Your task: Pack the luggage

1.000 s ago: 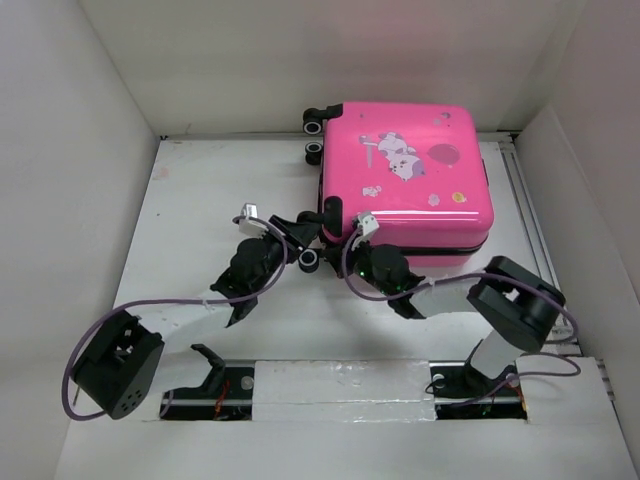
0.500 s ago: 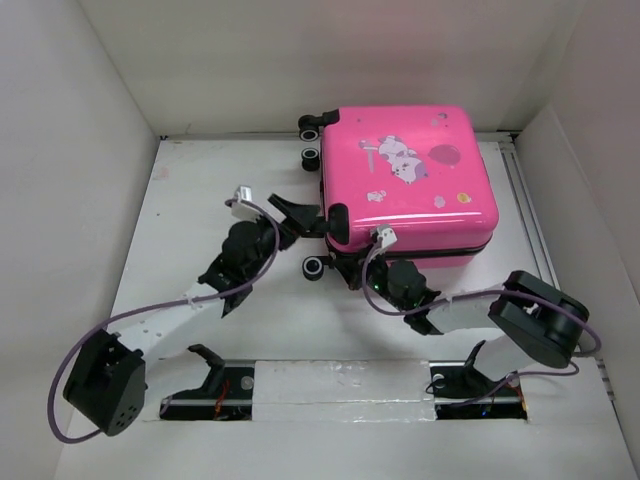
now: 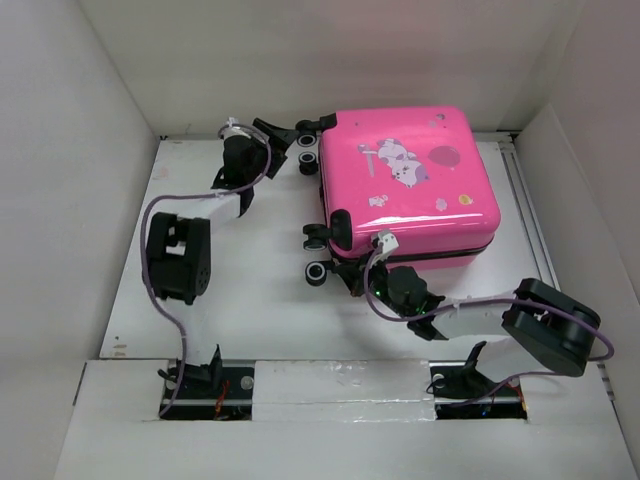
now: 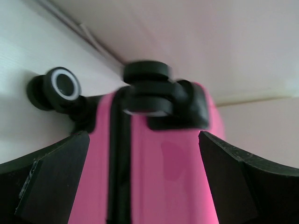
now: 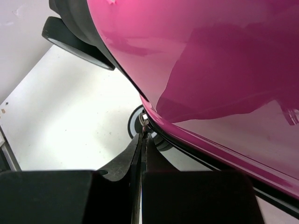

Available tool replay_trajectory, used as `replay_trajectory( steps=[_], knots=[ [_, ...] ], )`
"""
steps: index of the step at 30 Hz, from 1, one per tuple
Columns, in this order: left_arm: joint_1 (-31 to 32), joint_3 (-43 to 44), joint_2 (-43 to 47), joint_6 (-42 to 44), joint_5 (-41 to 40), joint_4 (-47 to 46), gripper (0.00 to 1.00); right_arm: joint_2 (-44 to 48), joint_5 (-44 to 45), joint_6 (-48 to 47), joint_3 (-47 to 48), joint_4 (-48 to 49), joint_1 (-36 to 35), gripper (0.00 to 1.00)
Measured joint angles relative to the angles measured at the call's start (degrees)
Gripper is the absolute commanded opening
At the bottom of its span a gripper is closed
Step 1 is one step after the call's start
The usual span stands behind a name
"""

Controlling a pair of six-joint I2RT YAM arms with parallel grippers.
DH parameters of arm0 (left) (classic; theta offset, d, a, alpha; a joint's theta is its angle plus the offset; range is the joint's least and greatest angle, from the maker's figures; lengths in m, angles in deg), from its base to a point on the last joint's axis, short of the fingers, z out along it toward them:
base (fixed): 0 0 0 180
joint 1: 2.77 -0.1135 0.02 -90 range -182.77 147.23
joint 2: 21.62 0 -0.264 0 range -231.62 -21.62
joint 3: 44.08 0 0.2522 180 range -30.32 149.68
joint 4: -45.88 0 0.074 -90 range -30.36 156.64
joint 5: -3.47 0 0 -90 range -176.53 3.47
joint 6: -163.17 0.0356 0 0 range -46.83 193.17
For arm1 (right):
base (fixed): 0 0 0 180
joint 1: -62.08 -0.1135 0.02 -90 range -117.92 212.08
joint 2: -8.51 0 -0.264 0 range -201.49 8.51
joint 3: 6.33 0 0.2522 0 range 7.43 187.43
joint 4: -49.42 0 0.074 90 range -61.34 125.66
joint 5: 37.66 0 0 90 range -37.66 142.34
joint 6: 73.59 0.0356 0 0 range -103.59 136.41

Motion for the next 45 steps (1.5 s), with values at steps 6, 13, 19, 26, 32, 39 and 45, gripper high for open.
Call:
replay_trajectory(
  steps=[6, 13, 19, 26, 32, 39, 45],
  knots=[
    [-0.42, 17.33, -14.32, 0.13, 3.06, 7.32, 1.0, 1.03, 1.7, 0.17, -0.02, -1.62, -1.29, 0.0],
    [-0.42, 28.61, -22.58, -4.04, 6.91, 3.91, 0.93, 2.49, 3.15, 0.52, -0.02, -4.02, -2.67, 0.0],
    [-0.42, 29.9, -26.91, -8.92, 8.68, 0.66, 0.53, 4.33, 3.5, 1.01, -0.02, -6.58, -3.23, 0.0],
    [-0.83, 29.42, -27.12, -11.72, 9.77, -3.61, 0.0, 5.66, 4.17, 1.09, -0.02, -8.41, -3.54, 0.0],
    [-0.85, 23.17, -24.63, -11.69, 7.96, -8.57, 0.0, 8.48, 4.26, 1.11, -0.74, -10.95, -3.72, 0.0],
    [-2.73, -4.0, -8.68, -11.93, 1.42, -19.47, 0.0, 16.17, -6.05, -0.85, -3.1, -17.88, -0.63, 0.0],
    [-8.52, -31.71, 7.85, -13.7, -6.56, -32.7, 0.0, 19.87, -21.4, -2.86, -2.67, -24.5, 8.76, 0.0]
  ],
)
